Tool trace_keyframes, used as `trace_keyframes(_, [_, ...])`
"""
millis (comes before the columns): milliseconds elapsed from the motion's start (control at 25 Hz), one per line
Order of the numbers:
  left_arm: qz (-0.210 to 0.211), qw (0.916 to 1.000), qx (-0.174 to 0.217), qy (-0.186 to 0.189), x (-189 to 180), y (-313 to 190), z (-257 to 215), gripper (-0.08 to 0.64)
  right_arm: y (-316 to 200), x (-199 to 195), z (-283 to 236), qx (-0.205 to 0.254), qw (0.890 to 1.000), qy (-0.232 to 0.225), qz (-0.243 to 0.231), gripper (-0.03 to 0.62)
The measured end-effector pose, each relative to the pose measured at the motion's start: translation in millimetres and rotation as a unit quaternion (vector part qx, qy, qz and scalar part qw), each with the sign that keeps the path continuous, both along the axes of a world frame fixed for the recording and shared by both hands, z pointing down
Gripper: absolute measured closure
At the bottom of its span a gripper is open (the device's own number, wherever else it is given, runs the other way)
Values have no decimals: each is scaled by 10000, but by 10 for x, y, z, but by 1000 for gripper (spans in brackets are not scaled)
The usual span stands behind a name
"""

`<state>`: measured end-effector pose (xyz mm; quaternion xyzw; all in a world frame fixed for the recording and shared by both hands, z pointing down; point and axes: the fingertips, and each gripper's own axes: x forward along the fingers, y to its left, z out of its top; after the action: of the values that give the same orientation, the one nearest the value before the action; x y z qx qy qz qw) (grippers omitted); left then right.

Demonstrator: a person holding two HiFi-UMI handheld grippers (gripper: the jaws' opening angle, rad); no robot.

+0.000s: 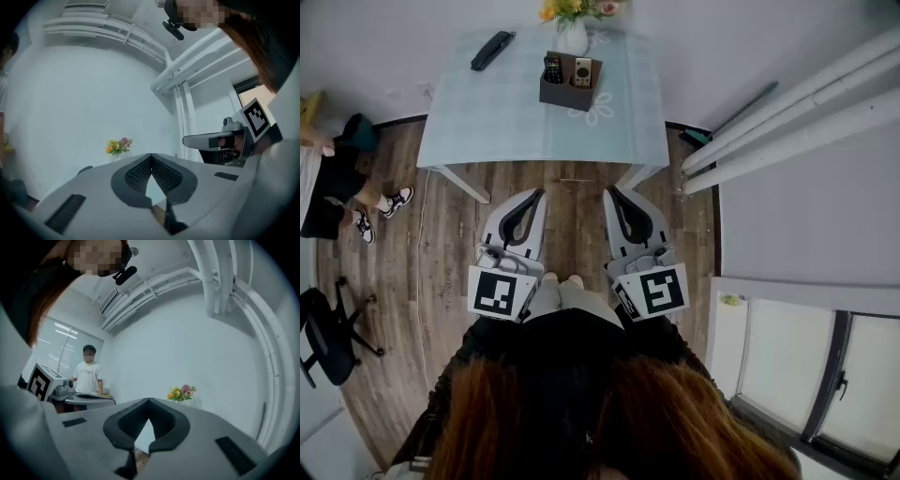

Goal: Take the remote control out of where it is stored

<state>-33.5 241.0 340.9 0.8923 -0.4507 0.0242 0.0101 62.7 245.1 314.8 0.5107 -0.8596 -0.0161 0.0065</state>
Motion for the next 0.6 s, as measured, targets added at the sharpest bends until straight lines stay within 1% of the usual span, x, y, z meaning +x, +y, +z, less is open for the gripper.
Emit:
trace_keyframes(160, [15,9999,103,98,15,-39,-23,555,-40,5,2,-13,10000,-29,6,578])
trace_keyframes(320, [-5,10000,68,25,20,-71,-15,555,-84,49,4,-34,9999,-134,48,578])
trace_keyframes(480, [-57,9999,89,77,30,-106,-22,555,-125,107,-1,-31,9998,-183,62,577])
trace_keyframes(600, [-142,9999,35,25,41,-145,-8,555,-159,147,7,-43,9998,-208,8,577])
